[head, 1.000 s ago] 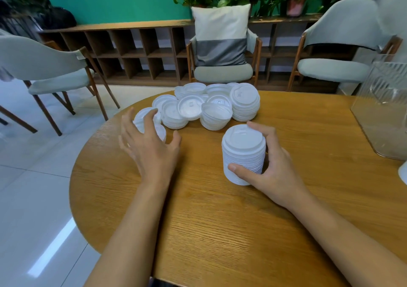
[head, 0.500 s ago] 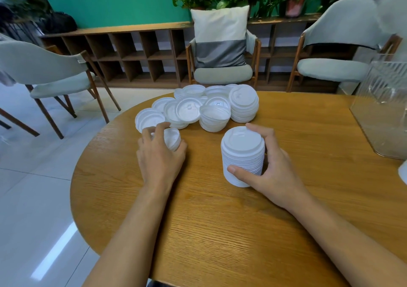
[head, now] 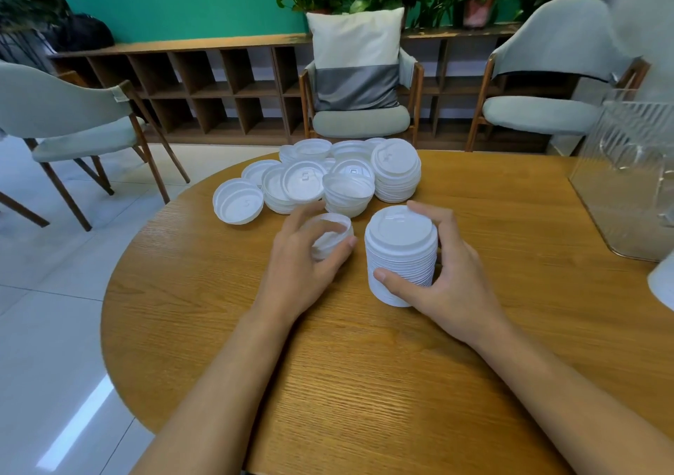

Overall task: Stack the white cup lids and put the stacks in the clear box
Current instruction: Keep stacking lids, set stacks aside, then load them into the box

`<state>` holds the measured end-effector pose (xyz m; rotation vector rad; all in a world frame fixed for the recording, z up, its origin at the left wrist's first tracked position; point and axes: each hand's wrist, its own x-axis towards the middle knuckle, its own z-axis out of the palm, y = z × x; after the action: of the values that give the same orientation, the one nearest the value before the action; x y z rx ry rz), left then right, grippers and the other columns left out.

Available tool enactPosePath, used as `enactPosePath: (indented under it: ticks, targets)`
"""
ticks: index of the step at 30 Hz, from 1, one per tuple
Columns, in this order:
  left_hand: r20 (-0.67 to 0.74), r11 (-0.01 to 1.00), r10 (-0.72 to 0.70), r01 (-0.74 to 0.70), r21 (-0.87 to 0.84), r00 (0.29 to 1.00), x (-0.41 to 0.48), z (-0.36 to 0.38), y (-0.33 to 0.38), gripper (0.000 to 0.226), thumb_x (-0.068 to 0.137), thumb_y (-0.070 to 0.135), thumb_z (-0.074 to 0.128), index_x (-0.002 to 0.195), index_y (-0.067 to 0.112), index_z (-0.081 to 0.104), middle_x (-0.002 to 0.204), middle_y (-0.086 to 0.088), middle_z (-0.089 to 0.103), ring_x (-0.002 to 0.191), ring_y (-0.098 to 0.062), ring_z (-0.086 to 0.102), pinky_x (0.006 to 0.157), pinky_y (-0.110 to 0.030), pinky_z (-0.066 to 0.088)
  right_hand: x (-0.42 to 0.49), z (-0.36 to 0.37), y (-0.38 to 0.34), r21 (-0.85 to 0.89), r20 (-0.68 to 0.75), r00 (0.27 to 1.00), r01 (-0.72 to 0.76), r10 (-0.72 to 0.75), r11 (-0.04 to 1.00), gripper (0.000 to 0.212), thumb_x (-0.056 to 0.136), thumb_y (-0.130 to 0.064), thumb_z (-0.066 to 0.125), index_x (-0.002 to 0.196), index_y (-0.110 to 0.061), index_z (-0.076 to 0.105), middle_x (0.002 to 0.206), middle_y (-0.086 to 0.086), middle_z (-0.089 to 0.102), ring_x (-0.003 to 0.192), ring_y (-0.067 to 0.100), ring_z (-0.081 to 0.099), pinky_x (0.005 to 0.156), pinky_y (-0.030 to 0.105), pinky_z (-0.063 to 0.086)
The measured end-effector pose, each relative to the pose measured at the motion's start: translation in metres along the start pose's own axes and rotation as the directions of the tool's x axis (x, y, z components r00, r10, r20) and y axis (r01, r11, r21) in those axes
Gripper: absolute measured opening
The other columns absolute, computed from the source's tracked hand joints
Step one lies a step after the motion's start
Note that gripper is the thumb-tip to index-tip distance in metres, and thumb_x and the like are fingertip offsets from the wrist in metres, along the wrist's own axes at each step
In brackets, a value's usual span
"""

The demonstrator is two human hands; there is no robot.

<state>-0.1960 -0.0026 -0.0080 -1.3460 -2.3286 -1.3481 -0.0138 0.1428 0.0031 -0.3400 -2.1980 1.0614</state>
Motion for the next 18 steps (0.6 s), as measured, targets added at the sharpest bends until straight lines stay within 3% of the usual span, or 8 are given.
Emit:
enactPosePath:
  ticks: [2,3,8,10,12,15,18]
  targets:
    - [-0.045,1.000,0.014,-0.014,0.008,0.999,0.000,0.001,-0.001,0.021,0.095,0.044,0.074,0.111,0.031,0.080,0.139,0.008,0.056,0.133,-0.014,0.052,0.108,-0.051,0.046,0.000,0.000,0.000,-0.001,-0.018,1.000,0.002,-0.002,1.000,0.082,0.073,-0.044,0.091,0.138,-0.042,0.041,0.128,-0.032,0.056,0.120,-0.008,0.055,0.092,0.007,0.044]
    - [-0.083,0.999,0.033,-0.032,0.003,0.996,0.001,0.001,0.000,0.020,0.095,0.041,0.074,0.111,0.030,0.081,0.133,0.008,0.057,0.128,-0.014,0.054,0.105,-0.052,0.048,0.001,0.000,0.000,0.001,-0.026,1.000,0.001,-0.001,1.000,0.082,0.072,-0.043,0.091,0.138,-0.042,0.041,0.128,-0.031,0.056,0.120,-0.008,0.055,0.091,0.006,0.043]
    - [-0.165,0.981,0.000,-0.032,-0.192,0.986,0.003,-0.003,0.020,0.017,0.093,0.034,0.078,0.102,0.020,0.079,0.095,0.011,0.067,0.088,-0.006,0.061,0.079,-0.021,0.044,0.001,0.000,0.001,0.006,-0.020,1.000,-0.002,0.002,1.000,0.082,0.072,-0.048,0.089,0.138,-0.044,0.040,0.130,-0.029,0.055,0.123,-0.006,0.054,0.092,0.005,0.041]
    - [-0.165,0.955,-0.065,0.014,-0.297,0.984,0.004,-0.003,0.026,0.018,0.092,0.033,0.078,0.104,0.021,0.078,0.093,0.012,0.073,0.086,-0.008,0.065,0.078,-0.024,0.049,0.001,0.000,0.001,0.017,-0.020,1.000,-0.005,0.006,1.000,0.083,0.071,-0.059,0.087,0.139,-0.043,0.041,0.131,-0.028,0.055,0.124,-0.004,0.054,0.094,0.007,0.042]
    - [-0.163,0.904,-0.149,0.068,-0.423,0.975,0.006,-0.004,0.030,0.017,0.093,0.028,0.078,0.108,0.021,0.076,0.093,0.009,0.076,0.087,-0.014,0.070,0.077,-0.031,0.056,0.001,0.000,0.001,0.031,-0.039,0.999,0.001,0.000,1.000,0.082,0.072,-0.067,0.083,0.138,-0.041,0.042,0.131,-0.027,0.056,0.124,-0.002,0.055,0.095,0.009,0.044]
    - [-0.174,0.815,-0.251,0.110,-0.570,0.952,0.008,-0.008,0.038,0.021,0.099,0.018,0.073,0.120,0.016,0.072,0.082,0.008,0.072,0.072,-0.015,0.068,0.068,-0.028,0.058,0.002,0.001,0.002,0.038,-0.078,0.997,0.022,-0.019,0.999,0.074,0.076,-0.067,0.075,0.138,-0.037,0.047,0.131,-0.025,0.058,0.125,0.000,0.055,0.096,0.013,0.045]
    - [-0.105,0.689,-0.372,0.198,-0.697,0.922,0.011,-0.011,0.038,0.026,0.102,0.018,0.068,0.127,0.017,0.071,0.085,-0.003,0.071,0.063,-0.015,0.063,0.075,-0.034,0.059,0.002,0.002,0.002,0.033,-0.092,0.995,0.029,-0.026,0.999,0.073,0.078,-0.065,0.075,0.138,-0.033,0.048,0.130,-0.025,0.058,0.126,0.000,0.055,0.097,0.015,0.047]
